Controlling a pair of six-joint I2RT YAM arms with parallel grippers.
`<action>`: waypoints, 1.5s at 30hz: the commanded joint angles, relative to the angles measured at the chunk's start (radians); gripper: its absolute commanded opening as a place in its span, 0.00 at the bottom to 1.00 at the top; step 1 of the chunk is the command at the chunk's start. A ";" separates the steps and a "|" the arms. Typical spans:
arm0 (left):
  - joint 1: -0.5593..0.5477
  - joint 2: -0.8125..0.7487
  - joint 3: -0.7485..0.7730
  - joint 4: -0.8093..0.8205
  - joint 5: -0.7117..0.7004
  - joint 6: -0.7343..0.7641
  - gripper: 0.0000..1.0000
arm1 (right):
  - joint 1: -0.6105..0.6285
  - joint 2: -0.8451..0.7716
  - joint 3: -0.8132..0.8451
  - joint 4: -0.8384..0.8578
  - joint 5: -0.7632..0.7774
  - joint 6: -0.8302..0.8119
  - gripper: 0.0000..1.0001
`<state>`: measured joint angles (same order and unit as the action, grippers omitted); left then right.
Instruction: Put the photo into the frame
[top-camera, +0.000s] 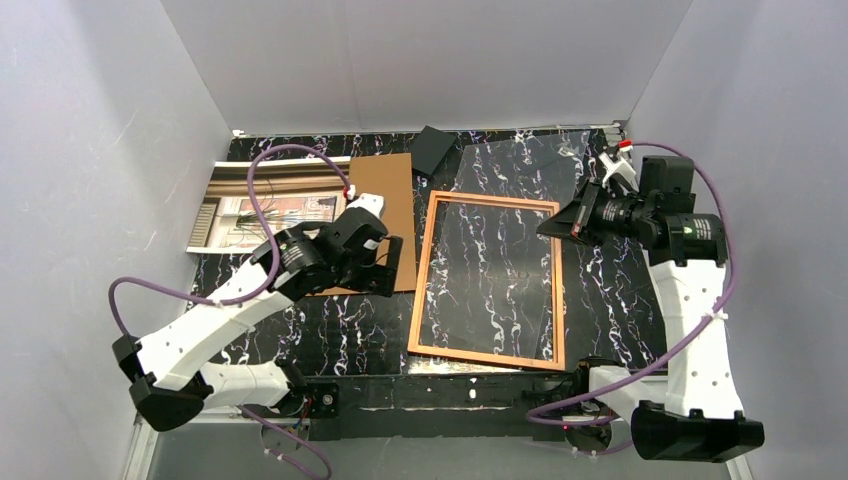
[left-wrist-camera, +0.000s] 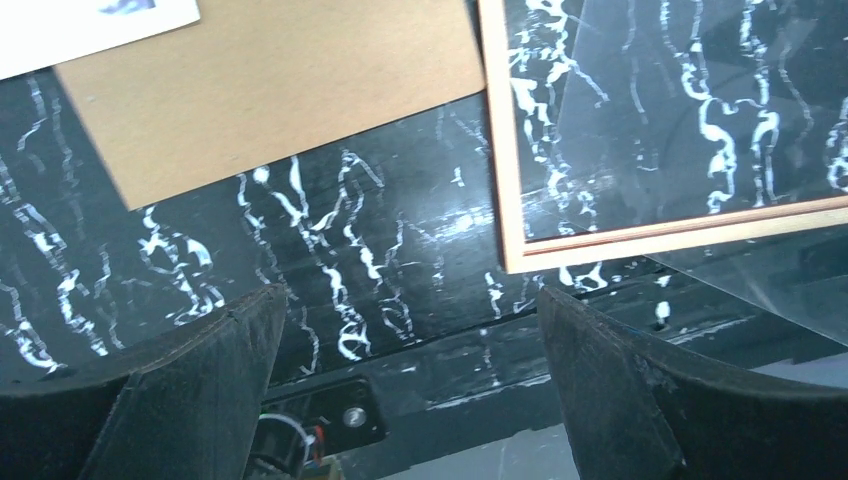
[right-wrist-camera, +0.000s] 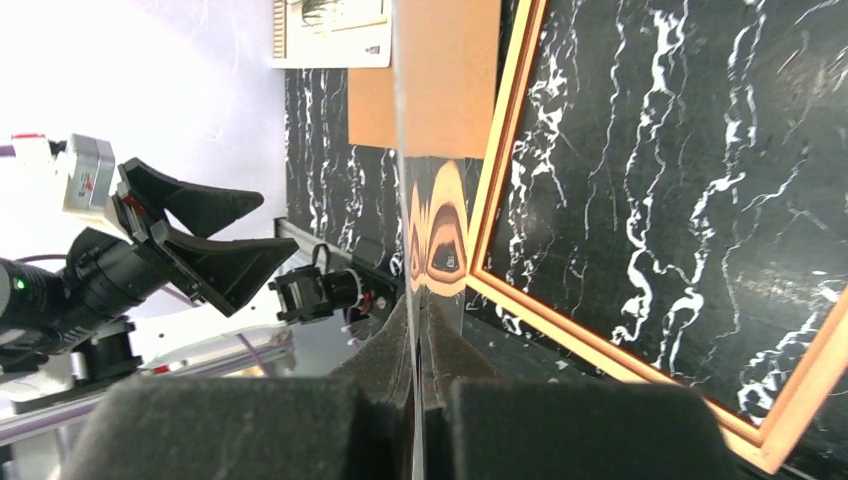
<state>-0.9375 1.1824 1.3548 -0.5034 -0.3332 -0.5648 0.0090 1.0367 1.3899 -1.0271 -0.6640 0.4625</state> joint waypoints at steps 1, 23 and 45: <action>0.003 -0.051 -0.027 -0.196 -0.102 0.024 0.98 | 0.003 0.029 -0.048 0.116 -0.100 0.084 0.01; 0.003 -0.095 -0.194 -0.253 -0.092 -0.084 0.98 | 0.014 0.194 -0.256 0.283 -0.187 0.114 0.01; 0.003 -0.038 -0.251 -0.221 -0.032 -0.089 0.95 | 0.002 0.451 -0.064 0.064 -0.208 -0.219 0.01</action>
<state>-0.9375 1.1271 1.1328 -0.6441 -0.3698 -0.6411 0.0132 1.4738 1.2686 -0.9192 -0.8288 0.3111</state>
